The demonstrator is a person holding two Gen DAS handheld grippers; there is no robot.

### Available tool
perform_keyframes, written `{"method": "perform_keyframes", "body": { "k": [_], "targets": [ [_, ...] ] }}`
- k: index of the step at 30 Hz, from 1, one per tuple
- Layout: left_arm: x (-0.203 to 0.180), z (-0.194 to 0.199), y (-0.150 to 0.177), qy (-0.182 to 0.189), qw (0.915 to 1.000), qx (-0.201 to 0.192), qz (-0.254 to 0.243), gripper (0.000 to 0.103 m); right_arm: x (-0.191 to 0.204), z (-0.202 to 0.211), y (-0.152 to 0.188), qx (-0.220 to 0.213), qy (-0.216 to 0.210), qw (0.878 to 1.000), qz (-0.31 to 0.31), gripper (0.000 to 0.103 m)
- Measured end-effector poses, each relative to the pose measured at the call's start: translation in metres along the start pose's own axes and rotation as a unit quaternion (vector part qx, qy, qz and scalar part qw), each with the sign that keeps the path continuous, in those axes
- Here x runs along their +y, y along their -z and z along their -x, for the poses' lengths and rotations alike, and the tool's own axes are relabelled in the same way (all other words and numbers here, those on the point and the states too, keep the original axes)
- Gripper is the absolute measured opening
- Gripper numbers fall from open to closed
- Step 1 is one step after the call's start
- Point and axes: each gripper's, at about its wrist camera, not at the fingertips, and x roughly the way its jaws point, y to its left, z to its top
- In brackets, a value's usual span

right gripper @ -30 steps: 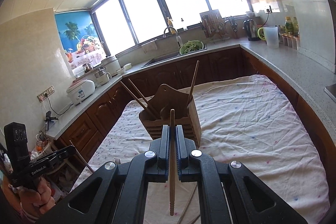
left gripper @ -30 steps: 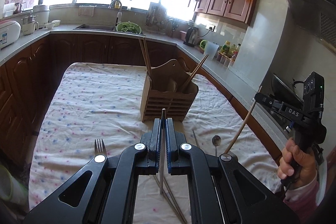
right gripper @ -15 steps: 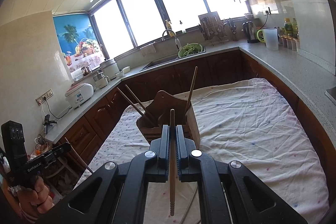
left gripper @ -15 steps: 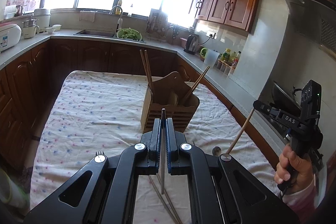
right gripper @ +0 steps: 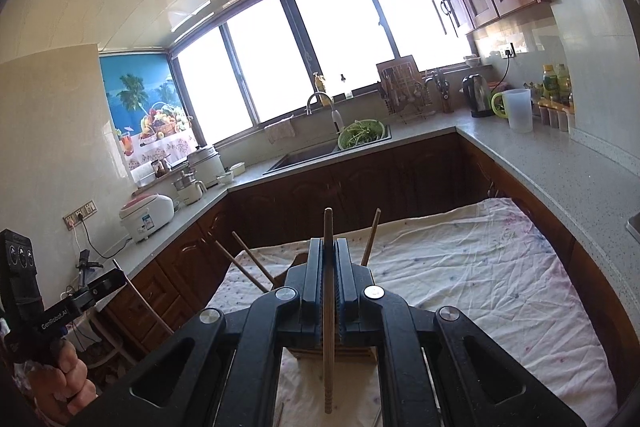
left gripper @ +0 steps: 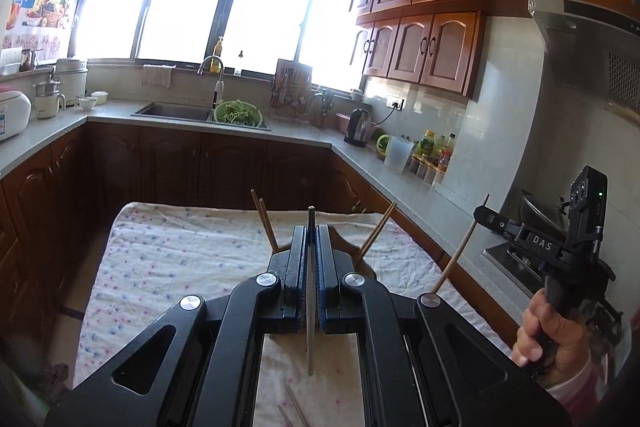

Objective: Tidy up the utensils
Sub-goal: 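Lift both chopsticks and carry both grippers over the wooden holder, then lower the chopsticks into the holder slots and open both grippers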

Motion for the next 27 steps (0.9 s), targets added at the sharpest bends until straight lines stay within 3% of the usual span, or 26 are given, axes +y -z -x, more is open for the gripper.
{"method": "perform_keyframes", "body": {
  "k": [7, 12, 17, 27],
  "targets": [
    [0.003, -0.031, -0.041, -0.01, 0.9991, -0.041, -0.002, 0.003, -0.005, -0.027, -0.043, -0.035, 0.004, 0.999, -0.008, 0.005],
    [0.017, -0.063, -0.044, -0.017, 0.9983, -0.051, 0.021, 0.003, -0.01, -0.051, -0.052, -0.054, 0.016, 0.998, -0.014, 0.005],
    [0.031, -0.089, -0.023, -0.024, 0.997, -0.057, 0.045, 0.003, -0.02, -0.076, -0.034, -0.051, 0.033, 0.998, -0.021, 0.005],
    [0.042, -0.129, 0.025, -0.043, 0.9972, -0.008, 0.061, 0.003, -0.038, -0.116, 0.017, 0.007, 0.043, 0.998, -0.047, 0.005]
  ]
}}
